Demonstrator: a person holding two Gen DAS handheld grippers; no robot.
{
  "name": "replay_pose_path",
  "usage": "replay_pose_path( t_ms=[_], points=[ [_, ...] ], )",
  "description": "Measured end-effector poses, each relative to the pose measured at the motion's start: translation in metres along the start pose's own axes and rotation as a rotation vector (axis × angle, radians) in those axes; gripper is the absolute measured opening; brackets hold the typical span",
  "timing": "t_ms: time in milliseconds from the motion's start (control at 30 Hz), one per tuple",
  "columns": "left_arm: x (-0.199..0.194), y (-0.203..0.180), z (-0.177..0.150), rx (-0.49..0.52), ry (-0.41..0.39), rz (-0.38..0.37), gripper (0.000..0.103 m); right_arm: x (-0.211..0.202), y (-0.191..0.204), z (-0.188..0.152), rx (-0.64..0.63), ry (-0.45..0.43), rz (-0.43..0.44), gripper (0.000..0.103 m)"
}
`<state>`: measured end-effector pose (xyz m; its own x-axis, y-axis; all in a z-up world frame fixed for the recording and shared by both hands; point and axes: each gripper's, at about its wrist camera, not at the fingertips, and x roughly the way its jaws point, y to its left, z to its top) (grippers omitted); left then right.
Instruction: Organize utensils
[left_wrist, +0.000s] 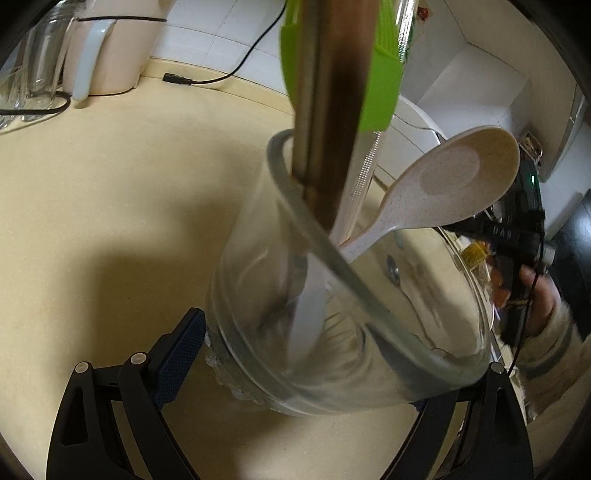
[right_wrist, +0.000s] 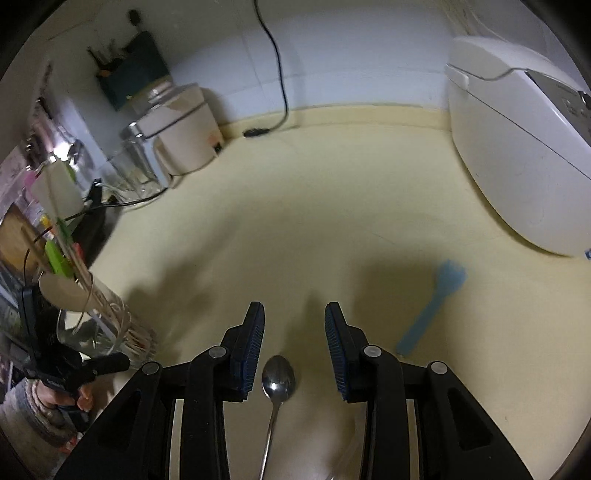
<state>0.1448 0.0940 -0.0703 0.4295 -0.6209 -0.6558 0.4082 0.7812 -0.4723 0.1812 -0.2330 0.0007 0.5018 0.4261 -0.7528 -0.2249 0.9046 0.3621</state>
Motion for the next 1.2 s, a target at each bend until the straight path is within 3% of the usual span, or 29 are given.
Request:
replay_pose_path(
  t_ms=[300, 433, 533, 733, 867, 1067, 1200],
  points=[
    [0.002, 0.008, 0.008, 0.019, 0.016, -0.02, 0.093, -0.015, 0.016, 0.002, 0.12, 0.119, -0.037, 0.034],
    [0.001, 0.005, 0.009, 0.034, 0.021, -0.009, 0.093, -0.015, 0.02, 0.005, 0.095, 0.122, -0.058, 0.034],
    [0.002, 0.002, 0.01, 0.045, 0.024, 0.006, 0.093, -0.012, 0.017, 0.002, 0.06, 0.08, -0.109, 0.034],
    [0.006, -0.013, 0.009, 0.096, 0.039, 0.066, 0.093, -0.028, 0.009, -0.02, 0.06, -0.058, -0.104, 0.034],
    [0.011, -0.024, 0.009, 0.145, 0.056, 0.128, 0.093, -0.06, 0.01, -0.05, 0.068, -0.152, -0.079, 0.034],
    [0.009, -0.024, 0.013, 0.122, 0.047, 0.099, 0.093, -0.117, 0.025, -0.109, 0.082, -0.253, -0.052, 0.034],
    [0.01, -0.024, 0.015, 0.125, 0.048, 0.103, 0.092, -0.16, 0.033, -0.139, 0.063, -0.297, -0.104, 0.034]
  ],
)
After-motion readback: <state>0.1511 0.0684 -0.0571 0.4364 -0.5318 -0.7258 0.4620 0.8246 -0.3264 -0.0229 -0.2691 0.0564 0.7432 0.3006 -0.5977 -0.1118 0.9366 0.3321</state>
